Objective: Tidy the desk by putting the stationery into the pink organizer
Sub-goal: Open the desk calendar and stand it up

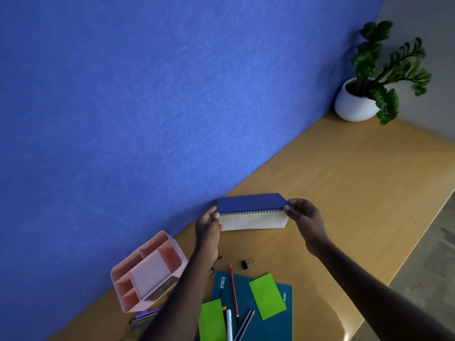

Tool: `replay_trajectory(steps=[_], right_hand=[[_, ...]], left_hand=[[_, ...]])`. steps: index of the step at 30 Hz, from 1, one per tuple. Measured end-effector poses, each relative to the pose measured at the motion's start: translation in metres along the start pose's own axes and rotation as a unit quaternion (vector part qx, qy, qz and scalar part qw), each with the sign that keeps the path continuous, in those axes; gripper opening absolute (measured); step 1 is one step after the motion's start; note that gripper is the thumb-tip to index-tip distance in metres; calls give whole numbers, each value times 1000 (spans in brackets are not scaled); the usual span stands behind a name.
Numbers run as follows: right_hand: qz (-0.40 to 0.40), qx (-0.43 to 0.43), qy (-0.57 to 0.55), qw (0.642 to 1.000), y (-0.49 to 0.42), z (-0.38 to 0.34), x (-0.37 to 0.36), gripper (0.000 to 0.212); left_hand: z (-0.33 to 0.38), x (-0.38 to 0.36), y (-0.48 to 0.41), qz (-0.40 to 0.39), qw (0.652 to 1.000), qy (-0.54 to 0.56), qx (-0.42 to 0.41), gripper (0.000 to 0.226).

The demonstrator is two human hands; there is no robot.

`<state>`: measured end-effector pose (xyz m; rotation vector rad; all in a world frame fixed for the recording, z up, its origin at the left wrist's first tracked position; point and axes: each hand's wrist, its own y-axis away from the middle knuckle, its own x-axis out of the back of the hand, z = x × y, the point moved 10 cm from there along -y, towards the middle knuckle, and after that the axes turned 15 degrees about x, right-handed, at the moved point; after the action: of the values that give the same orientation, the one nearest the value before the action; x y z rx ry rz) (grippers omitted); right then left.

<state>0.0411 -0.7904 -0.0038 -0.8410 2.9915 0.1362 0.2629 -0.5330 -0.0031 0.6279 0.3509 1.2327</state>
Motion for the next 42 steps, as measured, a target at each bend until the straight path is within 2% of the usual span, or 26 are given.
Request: replay_trajectory(steps=[10, 23, 31, 36, 42], right_hand=[[26, 24, -14, 999, -24, -21, -3, 17], [11, 45, 14, 999, -59, -30, -16, 39], [3, 54, 29, 998, -72, -29, -20, 37], [-44, 86, 59, 994, -79, -34, -31, 52], [-99, 78, 74, 989, -81, -25, -33, 72]], left_hand=[[22, -18, -4, 6, 998, -54, -35, 37], [41, -32, -23, -4, 998, -54, -24, 37], [51, -42, -30, -15, 997, -66, -35, 21], [54, -50, -42, -39, 991, -114, -64, 35], [52, -54, -42, -48, 977, -188, -85, 60]])
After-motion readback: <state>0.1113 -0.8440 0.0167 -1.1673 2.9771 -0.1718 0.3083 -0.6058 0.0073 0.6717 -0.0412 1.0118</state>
